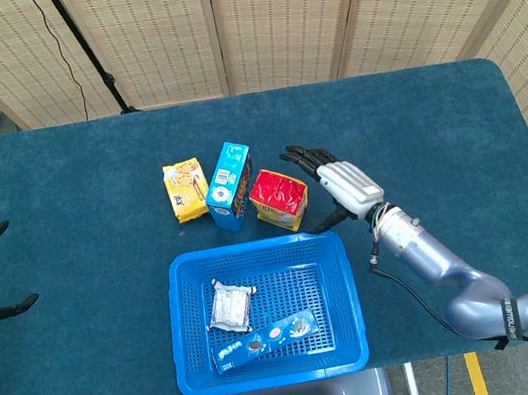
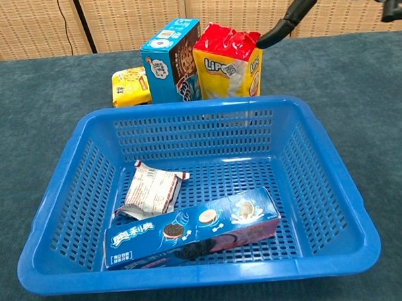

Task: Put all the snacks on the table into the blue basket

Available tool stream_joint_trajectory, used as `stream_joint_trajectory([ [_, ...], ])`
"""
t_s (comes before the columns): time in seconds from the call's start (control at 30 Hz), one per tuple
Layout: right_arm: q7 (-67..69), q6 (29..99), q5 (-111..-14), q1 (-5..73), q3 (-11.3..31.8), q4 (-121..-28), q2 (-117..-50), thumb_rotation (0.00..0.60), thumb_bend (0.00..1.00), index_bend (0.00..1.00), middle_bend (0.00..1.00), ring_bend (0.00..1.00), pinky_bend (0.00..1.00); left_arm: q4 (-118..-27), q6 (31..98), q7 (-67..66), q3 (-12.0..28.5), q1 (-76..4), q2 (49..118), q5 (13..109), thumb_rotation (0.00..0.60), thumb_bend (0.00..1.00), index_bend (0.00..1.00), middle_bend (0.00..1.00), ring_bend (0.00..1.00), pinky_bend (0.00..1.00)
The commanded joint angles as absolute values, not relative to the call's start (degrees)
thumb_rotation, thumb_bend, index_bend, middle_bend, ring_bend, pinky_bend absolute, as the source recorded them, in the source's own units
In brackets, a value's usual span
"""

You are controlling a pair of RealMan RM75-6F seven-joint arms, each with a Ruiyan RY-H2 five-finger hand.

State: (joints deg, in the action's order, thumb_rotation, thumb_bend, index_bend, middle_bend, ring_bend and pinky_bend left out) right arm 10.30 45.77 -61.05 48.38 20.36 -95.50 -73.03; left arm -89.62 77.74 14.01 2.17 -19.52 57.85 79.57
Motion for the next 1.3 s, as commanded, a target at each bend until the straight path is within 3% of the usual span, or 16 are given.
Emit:
stream_joint_trajectory([
  [0.03, 3.73, 46.92, -51.58, 52.77, 21.81, -93.24, -78.63, 0.6, 0.0, 0.0, 0.0, 0.0, 0.0, -89.58, 77.71, 14.59, 2.36, -19.17, 57.61, 79.89, 0.6, 0.0, 0.0, 0.0, 0.0, 0.03],
  [0.23, -1.21, 46.62, -40.11, 58.03, 22.97, -89.74, -84.05, 0.6, 0.0, 0.0, 0.0, 0.0, 0.0, -88.27, 76.41, 16.81, 3.18, -18.91, 57.36, 79.67, 0.6, 0.0, 0.0, 0.0, 0.0, 0.03],
  [0.6, -9.91, 50.55, -35.04, 63.3, 20.28, -76.9, -94.17, 0.6, 0.0, 0.0, 0.0, 0.0, 0.01, -86.97, 74.92, 19.0, 4.29, -18.47, 57.27, 79.67, 0.6, 0.0, 0.0, 0.0, 0.0, 0.03],
  [0.67, -12.24, 53.6, -36.0, 63.42, 19.38, -73.67, -96.33, 0.6, 0.0, 0.0, 0.03, 0.02, 0.17, -86.77, 74.62, 19.21, 4.45, -18.36, 57.3, 79.53, 0.6, 0.0, 0.0, 0.0, 0.0, 0.03],
  [0.73, -13.75, 55.18, -37.34, 63.25, 18.63, -71.53, -97.62, 0.6, 0.0, 0.05, 0.16, 0.16, 0.4, -86.61, 74.24, 19.29, 4.65, -18.33, 57.36, 79.32, 0.6, 0.0, 0.0, 0.0, 0.0, 0.03],
  [0.77, -13.81, 55.65, -37.94, 62.99, 18.56, -71.17, -97.91, 0.6, 0.05, 0.15, 0.29, 0.3, 0.55, -86.59, 74.05, 19.37, 4.69, -18.31, 57.37, 79.28, 0.6, 0.0, 0.0, 0.0, 0.0, 0.03],
  [0.8, -13.6, 56.29, -38.75, 62.63, 18.57, -70.96, -98.12, 0.6, 0.09, 0.2, 0.34, 0.37, 0.61, -86.59, 73.88, 19.41, 4.74, -18.31, 57.38, 79.27, 0.6, 0.0, 0.0, 0.0, 0.0, 0.03],
  [0.87, -12.3, 58.05, -41.16, 61.45, 18.73, -71.21, -98.26, 0.6, 0.32, 0.37, 0.51, 0.55, 0.77, -86.6, 73.56, 19.45, 4.8, -18.3, 57.36, 79.37, 0.6, 0.0, 0.0, 0.0, 0.0, 0.03],
  [0.93, -11.07, 60.35, -44.47, 60.12, 18.61, -72.02, -97.8, 0.6, 0.48, 0.45, 0.58, 0.62, 0.86, -86.62, 73.25, 19.29, 4.83, -18.29, 57.4, 79.43, 0.6, 0.0, 0.0, 0.0, 0.0, 0.03],
  [1.0, -10.4, 62.04, -47.24, 58.99, 18.31, -73.16, -96.93, 0.6, 0.57, 0.49, 0.61, 0.65, 0.91, -86.68, 72.99, 19.26, 4.87, -18.31, 57.4, 79.54, 0.6, 0.0, 0.0, 0.0, 0.0, 0.03],
  [1.3, -6.8, 73.3, -59.87, 49.12, 17.77, -94.89, -82.15, 0.6, 0.62, 0.5, 0.62, 0.66, 0.93, -86.62, 71.51, 18.79, 4.92, -18.61, 57.69, 79.99, 0.6, 0.0, 0.0, 0.0, 0.0, 0.03],
])
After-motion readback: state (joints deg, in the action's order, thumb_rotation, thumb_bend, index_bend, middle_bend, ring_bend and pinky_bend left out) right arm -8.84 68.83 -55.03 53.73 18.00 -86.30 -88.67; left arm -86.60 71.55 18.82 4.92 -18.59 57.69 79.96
